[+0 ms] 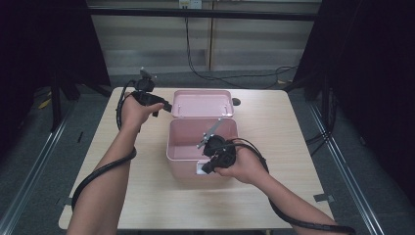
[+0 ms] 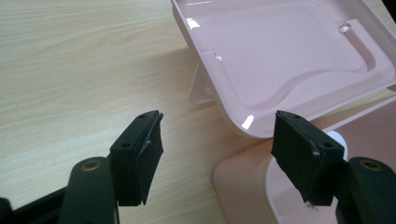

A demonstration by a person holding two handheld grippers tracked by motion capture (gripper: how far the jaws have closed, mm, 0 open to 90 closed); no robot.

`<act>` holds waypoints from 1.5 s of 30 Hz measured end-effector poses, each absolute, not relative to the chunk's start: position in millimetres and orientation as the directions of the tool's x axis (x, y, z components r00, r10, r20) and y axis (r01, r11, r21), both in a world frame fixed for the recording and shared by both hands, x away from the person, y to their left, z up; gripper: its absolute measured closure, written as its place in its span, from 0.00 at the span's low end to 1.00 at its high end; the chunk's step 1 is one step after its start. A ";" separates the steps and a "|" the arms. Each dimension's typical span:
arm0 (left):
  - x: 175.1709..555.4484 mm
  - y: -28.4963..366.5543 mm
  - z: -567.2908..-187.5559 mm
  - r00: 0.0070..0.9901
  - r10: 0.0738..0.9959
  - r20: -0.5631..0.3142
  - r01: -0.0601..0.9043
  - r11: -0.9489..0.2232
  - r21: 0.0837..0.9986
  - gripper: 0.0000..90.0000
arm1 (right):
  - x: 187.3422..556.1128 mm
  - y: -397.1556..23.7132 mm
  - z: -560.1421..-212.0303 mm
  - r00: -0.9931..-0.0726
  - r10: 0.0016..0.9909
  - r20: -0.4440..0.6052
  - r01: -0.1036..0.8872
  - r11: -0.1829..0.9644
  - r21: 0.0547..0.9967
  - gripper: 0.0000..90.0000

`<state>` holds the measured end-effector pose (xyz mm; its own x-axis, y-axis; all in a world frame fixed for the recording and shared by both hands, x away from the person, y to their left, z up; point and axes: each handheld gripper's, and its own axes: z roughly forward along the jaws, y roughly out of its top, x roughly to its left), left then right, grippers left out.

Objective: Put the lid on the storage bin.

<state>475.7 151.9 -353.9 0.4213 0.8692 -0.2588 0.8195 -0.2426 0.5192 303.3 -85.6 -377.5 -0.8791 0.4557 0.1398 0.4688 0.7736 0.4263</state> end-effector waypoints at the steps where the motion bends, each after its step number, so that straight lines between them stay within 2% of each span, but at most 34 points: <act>1: 476.9 151.1 -354.1 0.421 0.870 -0.257 0.820 -0.243 0.518 0.37 | 303.4 -85.7 -377.4 -0.881 0.452 0.139 0.465 0.776 0.426 1.00; 21: 503.4 129.1 -358.6 0.398 0.890 -0.222 0.820 -0.237 0.521 0.41 | 304.6 -87.3 -378.1 -0.882 0.447 0.151 0.465 0.770 0.436 1.00; 45: 535.2 114.9 -390.2 0.344 0.917 -0.203 0.841 -0.205 0.501 0.50 | 306.9 -88.8 -378.5 -0.888 0.432 0.158 0.455 0.774 0.440 1.00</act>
<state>535.2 114.9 -390.2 0.3444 0.9166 -0.2032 0.8409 -0.2049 0.5009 306.9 -88.8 -378.5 -0.8878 0.4321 0.1583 0.4552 0.7741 0.4400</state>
